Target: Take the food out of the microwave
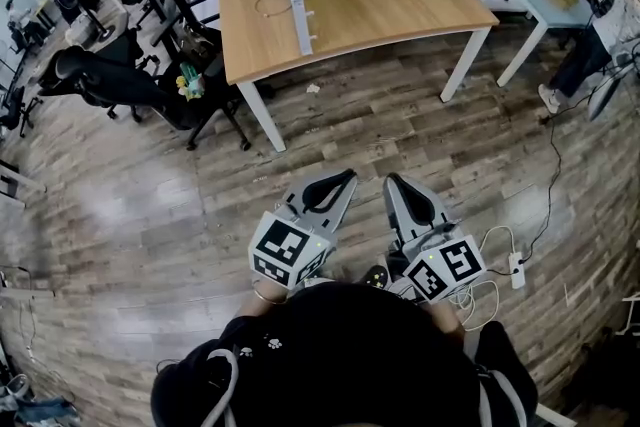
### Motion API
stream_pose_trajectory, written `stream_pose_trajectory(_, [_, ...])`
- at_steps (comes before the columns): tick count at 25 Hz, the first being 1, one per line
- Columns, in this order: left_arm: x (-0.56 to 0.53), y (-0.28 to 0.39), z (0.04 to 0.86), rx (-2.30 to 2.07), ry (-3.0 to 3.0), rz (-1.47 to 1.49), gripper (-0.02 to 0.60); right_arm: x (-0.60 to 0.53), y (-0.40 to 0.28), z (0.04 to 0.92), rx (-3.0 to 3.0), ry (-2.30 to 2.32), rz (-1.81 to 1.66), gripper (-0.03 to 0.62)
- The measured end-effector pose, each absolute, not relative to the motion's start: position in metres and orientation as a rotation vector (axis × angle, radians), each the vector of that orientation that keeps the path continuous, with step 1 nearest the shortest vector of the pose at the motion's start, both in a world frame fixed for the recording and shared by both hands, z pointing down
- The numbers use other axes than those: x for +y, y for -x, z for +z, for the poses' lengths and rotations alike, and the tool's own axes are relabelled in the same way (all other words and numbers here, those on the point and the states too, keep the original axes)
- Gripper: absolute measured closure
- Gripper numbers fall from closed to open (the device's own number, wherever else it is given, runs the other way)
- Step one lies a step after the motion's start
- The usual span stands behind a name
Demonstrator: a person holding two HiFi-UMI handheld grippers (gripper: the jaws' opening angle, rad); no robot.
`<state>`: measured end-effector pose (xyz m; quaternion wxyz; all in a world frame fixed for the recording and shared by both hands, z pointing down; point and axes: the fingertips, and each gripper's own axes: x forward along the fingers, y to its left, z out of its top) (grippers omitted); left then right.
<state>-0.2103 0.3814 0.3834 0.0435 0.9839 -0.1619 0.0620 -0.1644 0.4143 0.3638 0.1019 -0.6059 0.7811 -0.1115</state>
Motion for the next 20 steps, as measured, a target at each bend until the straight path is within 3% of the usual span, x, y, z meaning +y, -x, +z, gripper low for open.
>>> stream_pose_trajectory(20, [0.402, 0.147, 0.387, -0.501, -2.988, 0.238, 0.558, 0.438, 0.094, 0.373, 2.276, 1.838, -0.358, 0.589])
